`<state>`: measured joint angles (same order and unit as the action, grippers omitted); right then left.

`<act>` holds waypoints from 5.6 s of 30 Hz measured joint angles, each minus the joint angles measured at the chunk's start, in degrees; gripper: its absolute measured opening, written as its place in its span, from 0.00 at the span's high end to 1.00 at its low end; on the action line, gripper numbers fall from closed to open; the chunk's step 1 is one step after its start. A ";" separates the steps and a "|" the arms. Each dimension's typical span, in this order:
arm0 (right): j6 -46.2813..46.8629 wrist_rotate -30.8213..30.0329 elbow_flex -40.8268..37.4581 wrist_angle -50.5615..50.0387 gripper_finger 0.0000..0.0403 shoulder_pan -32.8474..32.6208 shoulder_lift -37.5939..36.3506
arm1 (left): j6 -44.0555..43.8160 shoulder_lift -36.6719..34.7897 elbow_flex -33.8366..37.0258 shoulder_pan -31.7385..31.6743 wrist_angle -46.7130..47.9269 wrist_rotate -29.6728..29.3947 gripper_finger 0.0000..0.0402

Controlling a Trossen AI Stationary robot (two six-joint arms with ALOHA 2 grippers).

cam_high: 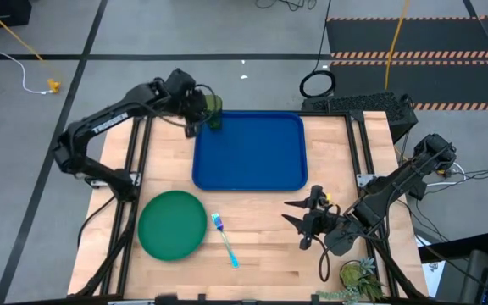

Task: Pick and place plate/cup/fork/spoon on tray
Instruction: Put the green plate to the bottom right of the green cup on the blue serving tray

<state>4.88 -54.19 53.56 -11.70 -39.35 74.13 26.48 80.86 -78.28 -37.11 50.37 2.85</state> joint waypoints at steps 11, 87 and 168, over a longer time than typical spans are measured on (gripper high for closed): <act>0.86 3.57 0.00 0.74 0.59 -0.09 0.00 | -19.18 -8.33 6.68 27.95 10.85 -3.15 0.74; 0.20 4.98 0.00 2.41 0.59 0.00 0.02 | -87.53 21.18 16.01 98.91 -0.67 -19.87 0.79; -12.34 37.80 29.87 -15.12 0.84 17.22 29.88 | -18.34 13.81 3.28 73.56 5.73 -31.64 0.95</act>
<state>-7.46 -16.39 83.43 -26.82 -22.13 104.01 8.14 94.67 -75.00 36.45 56.10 -28.79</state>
